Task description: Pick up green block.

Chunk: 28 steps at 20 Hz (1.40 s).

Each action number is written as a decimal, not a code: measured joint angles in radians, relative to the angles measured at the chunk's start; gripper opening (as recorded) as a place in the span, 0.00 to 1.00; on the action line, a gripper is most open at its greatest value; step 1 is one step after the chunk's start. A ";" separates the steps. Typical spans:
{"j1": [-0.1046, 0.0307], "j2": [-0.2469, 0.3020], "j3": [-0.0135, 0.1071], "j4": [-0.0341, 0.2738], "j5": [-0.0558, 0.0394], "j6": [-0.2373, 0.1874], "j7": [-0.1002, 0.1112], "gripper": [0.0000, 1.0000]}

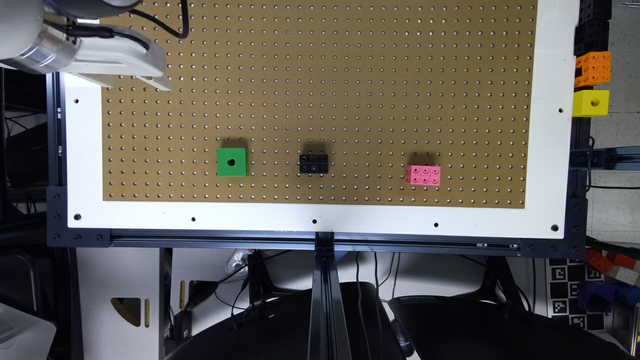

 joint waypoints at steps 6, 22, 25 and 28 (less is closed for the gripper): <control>0.000 0.000 0.003 -0.003 0.0000 0.000 0.000 1.00; 0.009 0.034 0.124 0.051 -0.0023 0.005 0.108 1.00; 0.009 0.079 0.150 0.100 -0.0075 0.005 0.135 1.00; 0.009 0.104 0.154 0.124 -0.0076 0.005 0.137 1.00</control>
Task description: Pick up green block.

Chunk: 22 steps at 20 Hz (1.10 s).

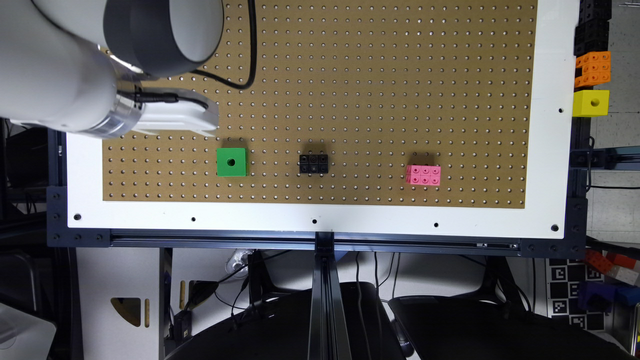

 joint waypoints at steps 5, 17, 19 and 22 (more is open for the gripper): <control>0.000 0.005 0.007 0.007 0.0000 0.000 0.005 1.00; 0.028 0.005 0.061 0.011 -0.0041 0.000 0.086 1.00; 0.030 0.006 0.062 0.011 -0.0042 0.000 0.088 1.00; 0.030 0.016 0.061 0.011 -0.0048 0.001 0.088 1.00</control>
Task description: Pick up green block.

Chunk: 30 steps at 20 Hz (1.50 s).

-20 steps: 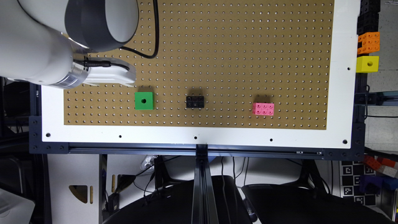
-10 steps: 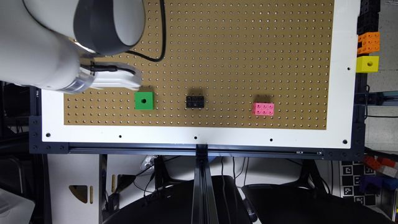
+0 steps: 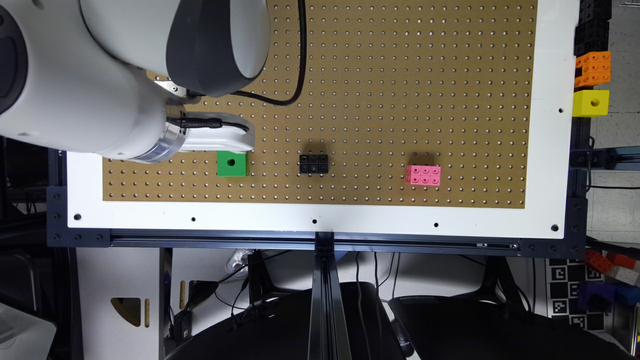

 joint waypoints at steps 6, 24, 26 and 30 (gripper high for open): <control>-0.001 0.074 0.000 0.002 -0.0116 0.063 0.001 1.00; -0.001 0.176 -0.011 0.023 -0.0295 0.138 0.001 1.00; -0.001 0.179 -0.012 0.029 -0.0305 0.138 0.001 1.00; 0.006 0.209 -0.012 0.067 -0.0310 0.138 0.001 1.00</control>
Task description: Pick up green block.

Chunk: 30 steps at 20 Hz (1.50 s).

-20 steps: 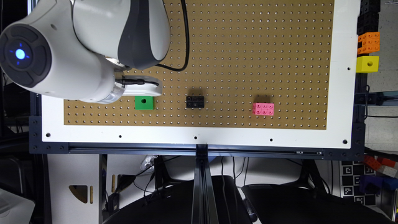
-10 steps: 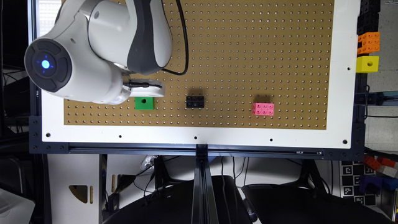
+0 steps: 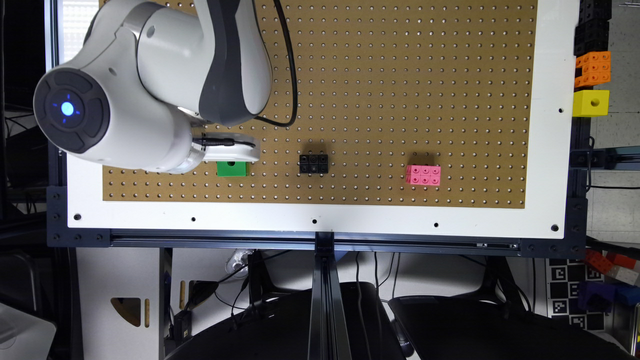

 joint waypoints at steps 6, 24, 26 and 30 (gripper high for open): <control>0.009 0.126 0.000 0.087 -0.0177 0.024 0.005 1.00; 0.015 0.155 -0.001 0.119 -0.0297 0.023 0.019 0.00; 0.015 0.154 -0.002 0.119 -0.0297 0.018 0.019 0.00; 0.014 0.148 -0.004 0.119 -0.0297 0.010 0.019 0.00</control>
